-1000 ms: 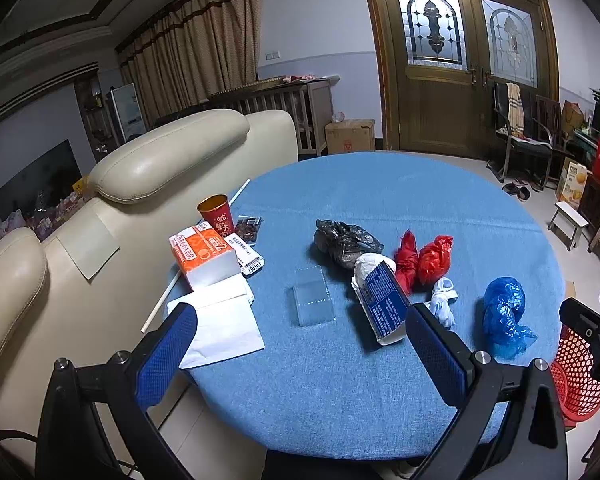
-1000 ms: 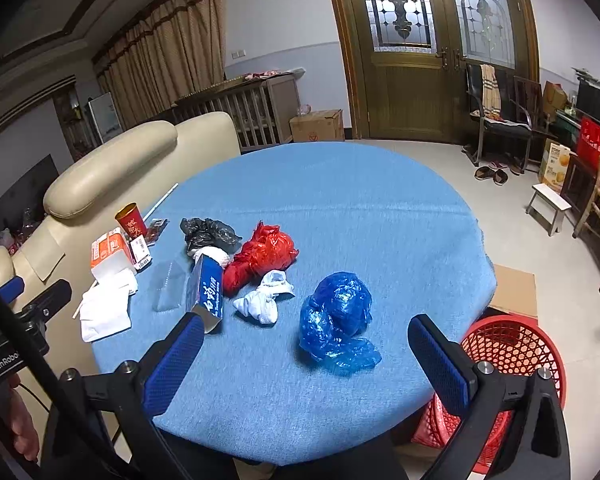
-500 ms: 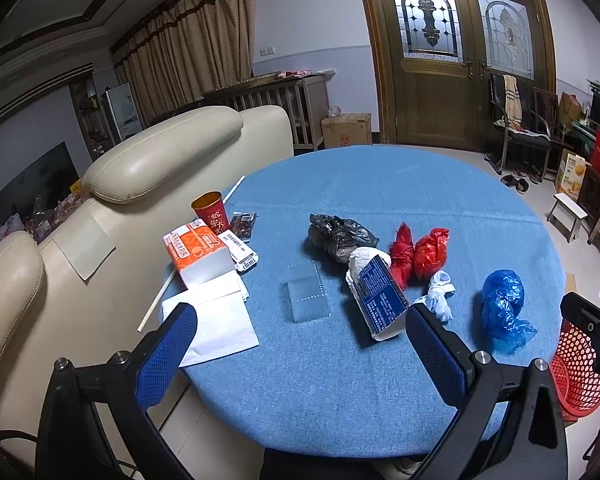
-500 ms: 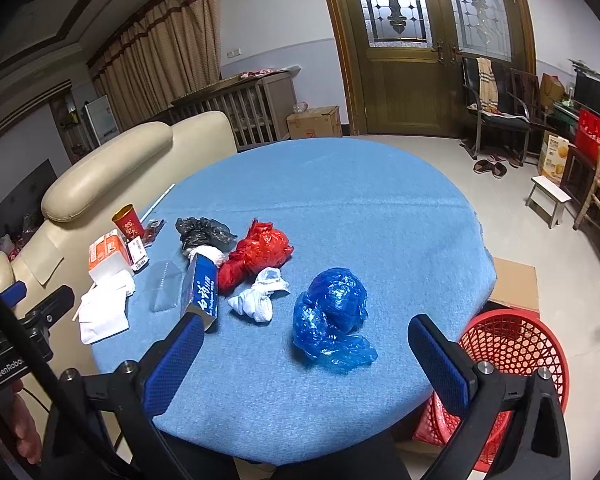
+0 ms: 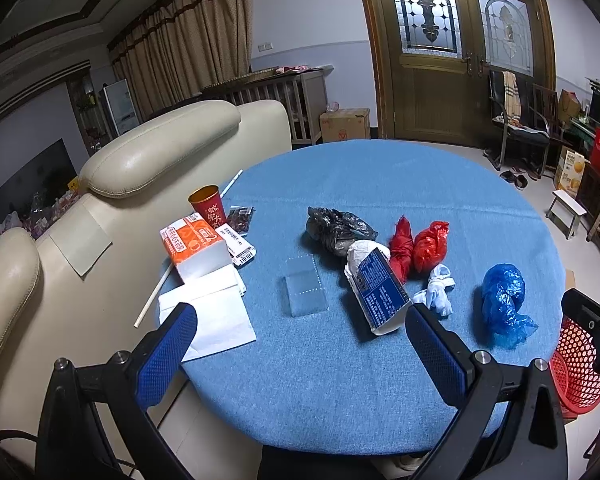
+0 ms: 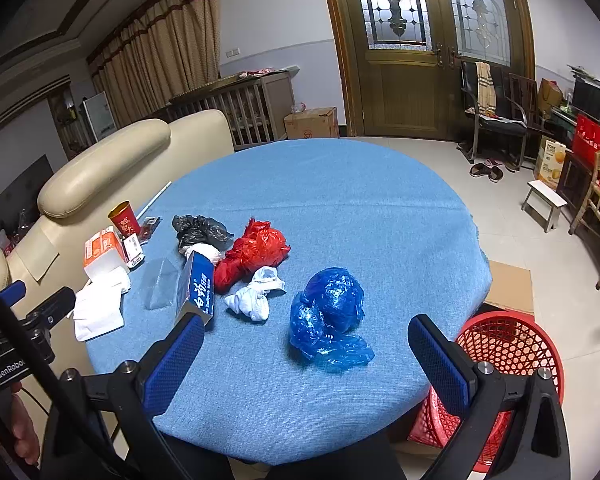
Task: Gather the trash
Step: 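Grasp the blue bag with the right tool while the left tool grasps the blue carton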
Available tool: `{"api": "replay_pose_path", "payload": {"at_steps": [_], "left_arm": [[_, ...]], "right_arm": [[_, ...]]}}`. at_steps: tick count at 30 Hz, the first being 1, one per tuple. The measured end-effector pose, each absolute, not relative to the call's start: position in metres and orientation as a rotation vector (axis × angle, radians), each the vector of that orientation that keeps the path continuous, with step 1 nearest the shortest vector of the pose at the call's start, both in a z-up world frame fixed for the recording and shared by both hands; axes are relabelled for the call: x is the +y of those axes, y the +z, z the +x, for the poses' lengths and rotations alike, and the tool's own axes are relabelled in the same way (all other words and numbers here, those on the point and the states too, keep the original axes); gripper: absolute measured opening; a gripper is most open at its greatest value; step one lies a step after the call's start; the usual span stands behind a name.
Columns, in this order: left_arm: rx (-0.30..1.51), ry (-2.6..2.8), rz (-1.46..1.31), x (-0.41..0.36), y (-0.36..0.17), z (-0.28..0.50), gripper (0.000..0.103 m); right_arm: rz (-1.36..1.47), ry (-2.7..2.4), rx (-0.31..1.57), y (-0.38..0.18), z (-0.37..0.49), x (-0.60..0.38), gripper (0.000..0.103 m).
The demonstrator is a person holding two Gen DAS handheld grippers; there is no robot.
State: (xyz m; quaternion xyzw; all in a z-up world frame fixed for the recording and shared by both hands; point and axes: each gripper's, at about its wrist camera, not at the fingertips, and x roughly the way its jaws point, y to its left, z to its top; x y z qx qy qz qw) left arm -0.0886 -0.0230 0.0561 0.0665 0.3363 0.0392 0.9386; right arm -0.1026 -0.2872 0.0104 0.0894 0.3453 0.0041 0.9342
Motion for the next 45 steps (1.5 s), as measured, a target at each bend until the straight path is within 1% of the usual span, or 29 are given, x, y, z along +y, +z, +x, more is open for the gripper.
{"api": "replay_pose_path", "payload": {"at_steps": [6,12,21,22,24,26,29,30,34,36,38,40,42,44,45], "left_arm": [[0.713,0.067,0.122,-0.021,0.049,-0.082,0.103],[0.810,0.047,0.062,-0.010,0.027,-0.058,0.103],[0.907,-0.058,0.012,-0.019,0.003,-0.017,0.103],[0.912,-0.068,0.006,-0.021,0.001,-0.012,0.103],[0.925,-0.082,-0.008,-0.025,-0.001,-0.001,0.103],[0.938,-0.094,-0.027,-0.028,-0.002,0.010,0.103],[0.955,-0.121,-0.058,-0.031,-0.005,0.022,0.103],[0.964,-0.127,-0.069,-0.031,-0.007,0.026,0.103],[1.008,-0.158,-0.105,-0.040,-0.019,0.041,0.103],[1.039,-0.173,-0.119,-0.045,-0.027,0.049,0.103],[1.070,-0.172,-0.131,-0.048,-0.036,0.056,0.103],[1.097,-0.178,-0.148,-0.050,-0.044,0.061,0.102],[1.122,-0.183,-0.162,-0.052,-0.052,0.066,0.095],[1.153,-0.185,-0.191,-0.050,-0.059,0.069,0.081],[1.166,-0.188,-0.207,-0.049,-0.063,0.069,0.077]], "right_arm": [[0.185,0.002,0.723,0.005,-0.099,-0.287,0.103],[0.216,-0.031,0.761,-0.011,-0.084,-0.304,0.103],[0.366,0.063,0.859,-0.048,-0.043,-0.328,0.102],[0.389,0.083,0.872,-0.054,-0.036,-0.329,0.100],[0.428,0.115,0.903,-0.063,-0.024,-0.331,0.092],[0.462,0.138,0.931,-0.071,-0.013,-0.331,0.085],[0.463,0.131,0.969,-0.083,0.004,-0.327,0.083],[0.460,0.128,0.987,-0.088,0.010,-0.324,0.079],[0.423,0.118,1.039,-0.103,0.024,-0.313,0.068],[0.429,0.128,1.051,-0.110,0.025,-0.312,0.058],[0.428,0.136,1.042,-0.113,0.024,-0.313,0.053],[0.418,0.139,1.020,-0.113,0.020,-0.314,0.052],[0.416,0.142,1.000,-0.111,0.016,-0.318,0.051],[0.424,0.146,0.985,-0.109,0.010,-0.323,0.051],[0.429,0.149,0.979,-0.108,0.007,-0.326,0.051]]}}
